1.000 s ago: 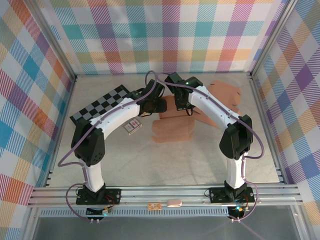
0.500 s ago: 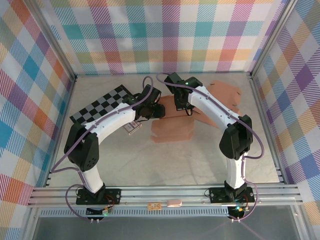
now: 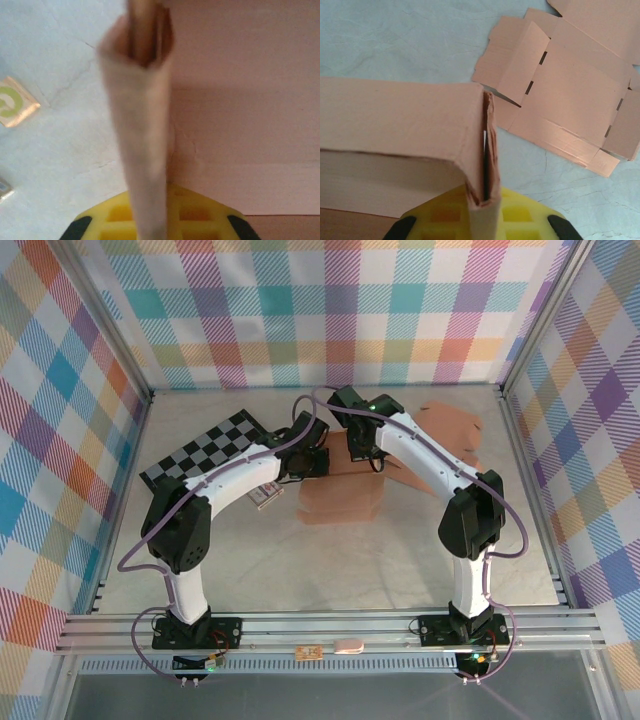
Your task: Fold the paper box
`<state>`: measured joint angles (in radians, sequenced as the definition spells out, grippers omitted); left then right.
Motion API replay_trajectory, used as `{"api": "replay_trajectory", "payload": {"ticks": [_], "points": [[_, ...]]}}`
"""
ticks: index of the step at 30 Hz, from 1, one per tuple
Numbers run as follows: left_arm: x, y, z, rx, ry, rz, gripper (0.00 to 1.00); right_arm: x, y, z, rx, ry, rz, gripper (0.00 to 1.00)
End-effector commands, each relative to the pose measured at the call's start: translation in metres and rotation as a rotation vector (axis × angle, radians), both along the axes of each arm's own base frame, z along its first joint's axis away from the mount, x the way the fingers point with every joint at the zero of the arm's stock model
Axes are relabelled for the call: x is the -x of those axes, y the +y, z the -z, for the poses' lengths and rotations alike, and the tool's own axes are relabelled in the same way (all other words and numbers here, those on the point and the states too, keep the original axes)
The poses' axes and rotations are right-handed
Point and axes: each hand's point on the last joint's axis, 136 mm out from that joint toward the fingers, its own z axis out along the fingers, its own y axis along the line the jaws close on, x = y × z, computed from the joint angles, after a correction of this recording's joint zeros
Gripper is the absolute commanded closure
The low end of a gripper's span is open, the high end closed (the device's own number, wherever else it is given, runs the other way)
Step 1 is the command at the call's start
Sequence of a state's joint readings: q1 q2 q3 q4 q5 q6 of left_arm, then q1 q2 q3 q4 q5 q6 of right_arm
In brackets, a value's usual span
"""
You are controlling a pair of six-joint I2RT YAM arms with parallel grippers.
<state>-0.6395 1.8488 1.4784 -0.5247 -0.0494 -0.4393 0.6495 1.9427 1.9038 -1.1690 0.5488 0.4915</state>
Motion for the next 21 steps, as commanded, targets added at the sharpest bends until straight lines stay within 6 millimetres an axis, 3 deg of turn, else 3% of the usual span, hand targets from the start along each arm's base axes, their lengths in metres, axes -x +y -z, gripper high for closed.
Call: {"api": "replay_trajectory", "payload": {"ticks": [1,8,13,18,21], "points": [[-0.005,0.01,-0.006,-0.083,-0.031,-0.042,1.0,0.006,-0.003,-0.011,0.0,-0.015,0.01,1.0],[-0.001,0.015,-0.013,-0.134,-0.04,-0.079,1.0,0.005,-0.004,-0.011,0.001,-0.015,0.019,1.0],[0.0,0.013,-0.042,-0.089,-0.067,-0.098,0.6,0.007,-0.005,-0.009,-0.006,-0.009,0.034,1.0],[0.012,0.013,-0.069,-0.003,-0.037,-0.14,0.37,0.008,-0.004,-0.006,-0.023,0.001,0.055,1.0],[0.021,0.015,-0.077,0.041,-0.02,-0.166,0.36,0.01,-0.002,-0.003,-0.034,0.009,0.064,1.0]]}}
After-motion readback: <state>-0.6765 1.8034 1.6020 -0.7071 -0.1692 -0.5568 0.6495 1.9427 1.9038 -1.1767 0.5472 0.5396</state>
